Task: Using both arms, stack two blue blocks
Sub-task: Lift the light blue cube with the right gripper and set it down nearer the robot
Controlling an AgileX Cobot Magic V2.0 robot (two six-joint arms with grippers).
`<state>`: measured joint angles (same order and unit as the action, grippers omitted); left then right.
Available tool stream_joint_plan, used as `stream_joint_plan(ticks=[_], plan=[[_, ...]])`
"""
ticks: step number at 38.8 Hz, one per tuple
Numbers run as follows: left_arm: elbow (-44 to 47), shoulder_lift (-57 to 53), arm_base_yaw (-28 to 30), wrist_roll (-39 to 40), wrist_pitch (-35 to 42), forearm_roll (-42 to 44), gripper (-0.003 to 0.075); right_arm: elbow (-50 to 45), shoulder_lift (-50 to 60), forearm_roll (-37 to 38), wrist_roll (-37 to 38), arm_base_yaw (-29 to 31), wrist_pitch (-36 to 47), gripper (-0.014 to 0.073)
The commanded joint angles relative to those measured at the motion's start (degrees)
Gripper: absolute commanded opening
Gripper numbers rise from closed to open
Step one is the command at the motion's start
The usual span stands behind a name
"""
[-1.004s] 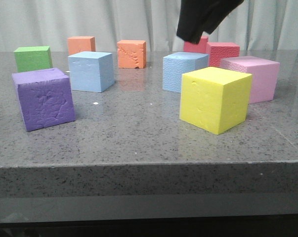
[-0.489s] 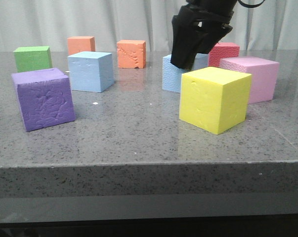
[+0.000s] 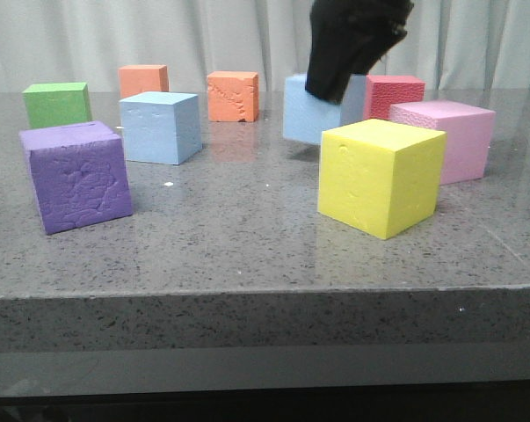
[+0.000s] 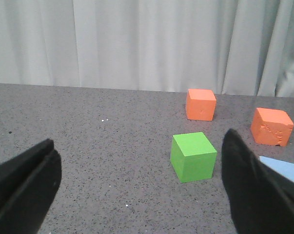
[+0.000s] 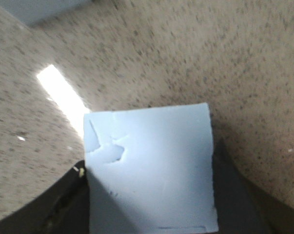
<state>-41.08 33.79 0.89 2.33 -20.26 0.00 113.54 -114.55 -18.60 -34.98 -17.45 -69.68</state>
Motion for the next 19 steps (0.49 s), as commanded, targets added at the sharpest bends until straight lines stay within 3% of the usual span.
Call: stream_joint_plan(ticks=[1,7,19], plan=[[-1.87,0.36,0.05,0.5,5.03,0.0,0.0638,3.86,5.03,-5.18,0.03,0.14,-0.06,0.0279],[-1.87,0.36,0.05,0.5,5.03,0.0,0.0638,4.53,6.7,-9.05,1.56,-0.51,-0.62,0.0279],[-1.87,0.36,0.05,0.5,5.03,0.0,0.0638,4.53,7.08,-5.98,4.78,-6.97,-4.84,0.0276]])
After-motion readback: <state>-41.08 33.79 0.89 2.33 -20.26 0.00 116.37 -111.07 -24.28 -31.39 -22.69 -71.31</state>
